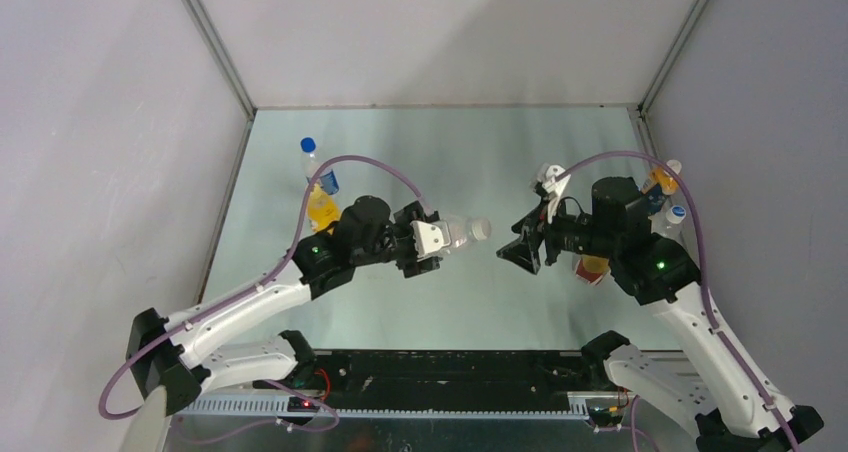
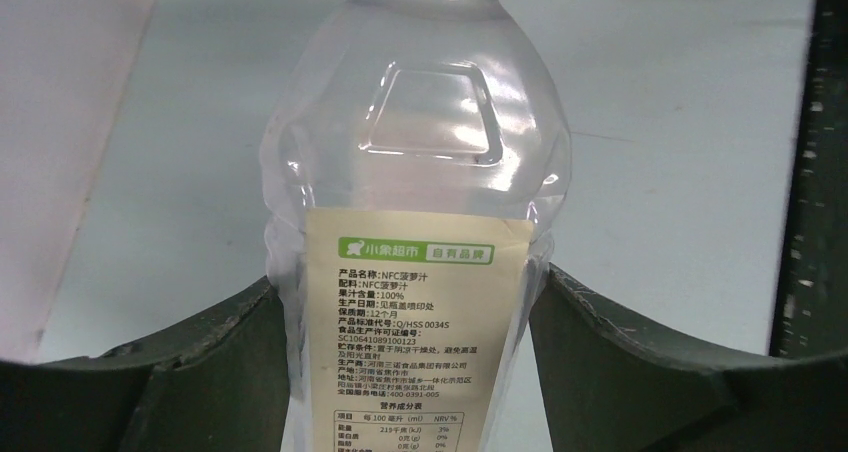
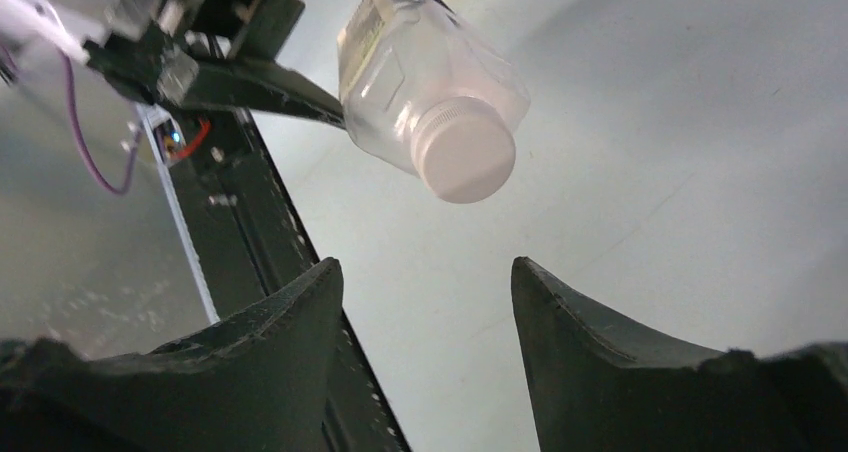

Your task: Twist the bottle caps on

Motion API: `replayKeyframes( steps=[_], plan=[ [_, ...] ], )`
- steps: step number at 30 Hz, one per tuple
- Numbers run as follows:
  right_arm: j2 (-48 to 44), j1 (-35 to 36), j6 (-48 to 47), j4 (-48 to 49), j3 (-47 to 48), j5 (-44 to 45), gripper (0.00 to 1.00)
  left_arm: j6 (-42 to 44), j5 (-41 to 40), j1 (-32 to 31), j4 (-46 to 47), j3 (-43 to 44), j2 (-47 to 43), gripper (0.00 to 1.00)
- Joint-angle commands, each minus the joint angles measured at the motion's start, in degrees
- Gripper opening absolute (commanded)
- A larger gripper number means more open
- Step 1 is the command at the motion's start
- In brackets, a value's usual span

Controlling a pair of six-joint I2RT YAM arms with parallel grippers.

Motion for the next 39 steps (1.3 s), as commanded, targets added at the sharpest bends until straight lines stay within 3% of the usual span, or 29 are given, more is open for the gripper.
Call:
replayKeyframes(
  steps=[1, 7, 14, 28, 39],
  plan=[
    [-1.9, -0.2, -18.5, -5.8, 2.5, -3.9, 0.65, -0.5, 10.9, 0.8, -7.4, 4.4, 0.0, 0.00],
    [-2.5, -0.2, -26.6, -4.9, 2.5, -9.6, 0.65, -1.5, 14.5, 0.9, -6.8, 5.0, 0.1, 0.00],
    [-0.5, 0.4, -28.4, -2.9, 2.5, -15.1, 0.64, -0.8, 15.7, 0.9, -8.1, 6.6, 1.3, 0.00],
    [3.2, 2.3, -28.9, -1.3, 2.5, -13.5, 0.62, -1.2, 17.9, 0.9, -8.0, 7.4, 1.7, 0.00],
    [4.8, 2.3, -25.1, -1.3, 2.5, -13.5, 0.46, -0.9, 17.2, 0.9, -7.1, 8.5, 2.4, 0.00]
  ],
)
